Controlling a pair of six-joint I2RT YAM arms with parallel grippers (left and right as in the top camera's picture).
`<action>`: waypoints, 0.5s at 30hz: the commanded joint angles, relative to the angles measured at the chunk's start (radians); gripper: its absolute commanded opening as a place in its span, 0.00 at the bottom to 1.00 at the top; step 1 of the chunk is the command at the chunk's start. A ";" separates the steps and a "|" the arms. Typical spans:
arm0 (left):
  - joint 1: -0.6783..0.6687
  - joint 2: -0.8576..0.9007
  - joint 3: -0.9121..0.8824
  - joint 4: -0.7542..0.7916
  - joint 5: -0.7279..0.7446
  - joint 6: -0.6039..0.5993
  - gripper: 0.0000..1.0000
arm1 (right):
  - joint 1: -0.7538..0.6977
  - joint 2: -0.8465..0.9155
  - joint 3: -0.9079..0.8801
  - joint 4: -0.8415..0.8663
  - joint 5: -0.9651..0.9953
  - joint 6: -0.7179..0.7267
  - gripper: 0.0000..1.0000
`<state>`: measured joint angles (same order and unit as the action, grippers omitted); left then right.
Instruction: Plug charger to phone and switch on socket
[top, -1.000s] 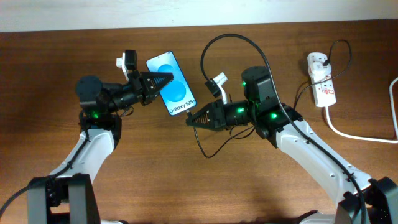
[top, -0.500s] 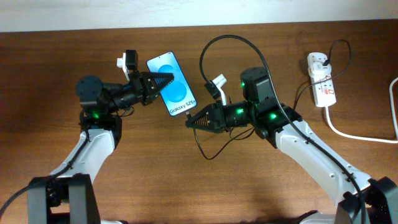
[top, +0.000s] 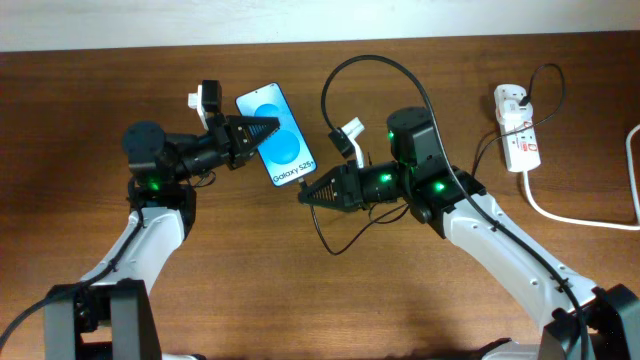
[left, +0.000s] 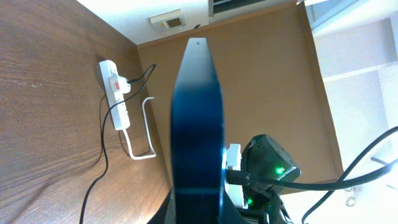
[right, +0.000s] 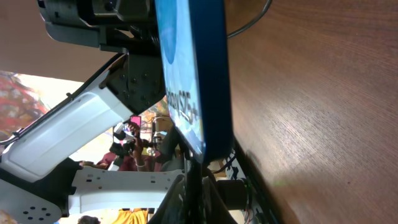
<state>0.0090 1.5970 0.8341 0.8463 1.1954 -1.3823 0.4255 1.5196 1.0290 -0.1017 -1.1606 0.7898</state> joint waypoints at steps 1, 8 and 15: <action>0.000 -0.002 0.012 0.010 -0.012 -0.008 0.00 | 0.006 0.007 0.002 0.006 -0.009 0.001 0.04; 0.000 -0.002 0.012 0.010 -0.014 -0.008 0.00 | 0.006 0.007 0.002 0.005 -0.009 0.004 0.04; 0.000 -0.002 0.012 0.010 -0.014 -0.008 0.00 | 0.006 0.008 0.002 0.005 0.015 0.004 0.04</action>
<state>0.0090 1.5970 0.8341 0.8463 1.1919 -1.3823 0.4255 1.5196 1.0290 -0.1005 -1.1553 0.7906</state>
